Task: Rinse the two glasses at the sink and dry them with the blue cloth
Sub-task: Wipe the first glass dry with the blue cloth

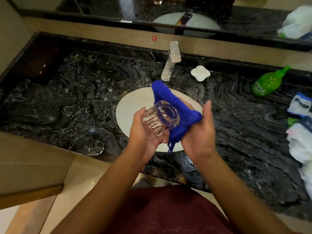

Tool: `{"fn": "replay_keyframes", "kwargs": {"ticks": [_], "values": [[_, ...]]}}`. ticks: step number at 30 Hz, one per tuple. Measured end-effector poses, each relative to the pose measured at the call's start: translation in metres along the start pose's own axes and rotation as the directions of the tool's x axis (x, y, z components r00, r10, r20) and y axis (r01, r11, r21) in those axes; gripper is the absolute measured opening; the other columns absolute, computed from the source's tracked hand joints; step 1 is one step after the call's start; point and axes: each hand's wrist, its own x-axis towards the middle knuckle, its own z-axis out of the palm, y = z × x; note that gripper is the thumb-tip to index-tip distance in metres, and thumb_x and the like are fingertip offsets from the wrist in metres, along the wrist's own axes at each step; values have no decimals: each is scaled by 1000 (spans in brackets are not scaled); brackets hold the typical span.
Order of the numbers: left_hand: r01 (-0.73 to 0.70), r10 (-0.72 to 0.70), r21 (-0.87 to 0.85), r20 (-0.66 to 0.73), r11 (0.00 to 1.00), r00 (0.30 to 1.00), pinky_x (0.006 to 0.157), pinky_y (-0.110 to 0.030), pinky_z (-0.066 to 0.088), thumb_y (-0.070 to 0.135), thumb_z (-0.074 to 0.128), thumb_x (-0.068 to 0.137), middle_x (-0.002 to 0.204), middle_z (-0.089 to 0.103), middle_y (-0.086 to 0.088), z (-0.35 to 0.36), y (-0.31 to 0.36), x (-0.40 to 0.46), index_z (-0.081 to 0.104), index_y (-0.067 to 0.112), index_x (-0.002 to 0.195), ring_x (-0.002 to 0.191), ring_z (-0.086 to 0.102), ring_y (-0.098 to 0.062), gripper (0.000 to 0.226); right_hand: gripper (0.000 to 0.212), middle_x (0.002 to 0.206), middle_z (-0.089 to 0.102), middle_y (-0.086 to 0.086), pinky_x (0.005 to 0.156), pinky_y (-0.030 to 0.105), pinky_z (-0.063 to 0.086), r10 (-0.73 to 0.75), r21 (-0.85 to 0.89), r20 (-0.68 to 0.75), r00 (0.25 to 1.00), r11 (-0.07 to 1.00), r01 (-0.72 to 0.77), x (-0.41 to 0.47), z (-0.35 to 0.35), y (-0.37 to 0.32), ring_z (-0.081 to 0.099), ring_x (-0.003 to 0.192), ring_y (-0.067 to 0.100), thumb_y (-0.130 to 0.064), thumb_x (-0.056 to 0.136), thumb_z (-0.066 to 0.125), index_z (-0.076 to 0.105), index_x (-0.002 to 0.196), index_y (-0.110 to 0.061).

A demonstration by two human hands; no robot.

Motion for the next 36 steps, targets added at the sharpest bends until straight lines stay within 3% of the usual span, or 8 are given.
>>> {"fn": "replay_keyframes", "kwargs": {"ticks": [3,6,15,23,27,30,33,36], "values": [[56,-55,-84,14,995,998,79,-41,53,50,45,102,109,76,-10,5,1,6,83,16,97,92,69,-30,52,43,156,53,5,122,44,38,-260,-358,115,959,890,284,-8,2,4,47,147,23,-28,110,37,72,132,-17],[129,-122,-125,62,984,991,76,-40,63,49,42,102,121,76,-12,9,6,12,81,15,112,101,76,-27,53,38,160,49,-2,127,48,27,-480,-743,253,840,459,486,-13,7,15,30,157,19,-15,103,50,67,137,-20],[9,-52,240,172,971,984,63,-33,61,50,45,98,105,80,-9,-5,47,27,83,25,101,89,78,-23,45,37,140,66,5,114,58,36,-514,-870,466,720,-121,477,-3,49,-3,48,143,34,-7,85,74,75,122,-12],[-291,137,392,376,873,917,42,-24,41,51,37,97,63,64,5,-16,83,25,73,27,85,50,58,-11,44,27,122,71,-6,100,33,51,-429,-913,301,851,127,387,22,95,-23,66,116,12,-20,89,68,74,115,-18],[-616,448,356,451,702,772,57,-21,49,52,46,97,88,68,8,-11,94,35,63,33,108,74,65,-9,28,21,91,74,-4,74,25,54,-400,-700,-54,915,669,251,43,111,-19,69,82,9,-27,92,60,73,104,-18],[-735,537,352,514,579,669,69,-27,54,48,45,100,102,67,2,-15,94,40,57,33,118,88,68,-18,26,32,99,76,10,91,47,57,-193,-307,-267,944,946,106,50,110,-12,70,89,24,-35,87,67,76,106,-11],[-664,532,334,409,669,742,63,-19,53,50,46,96,97,71,8,-10,89,37,61,27,115,81,70,-8,34,54,124,74,19,105,55,52,-145,-180,-329,933,980,89,49,107,-3,69,107,32,-44,84,72,72,125,-10],[-289,252,231,176,929,951,63,-25,58,60,53,85,96,79,3,3,87,30,79,23,99,85,76,-16,47,44,135,68,-5,100,38,56,-548,-614,-226,805,722,319,42,111,16,66,123,15,-44,92,65,65,133,-30]]}}
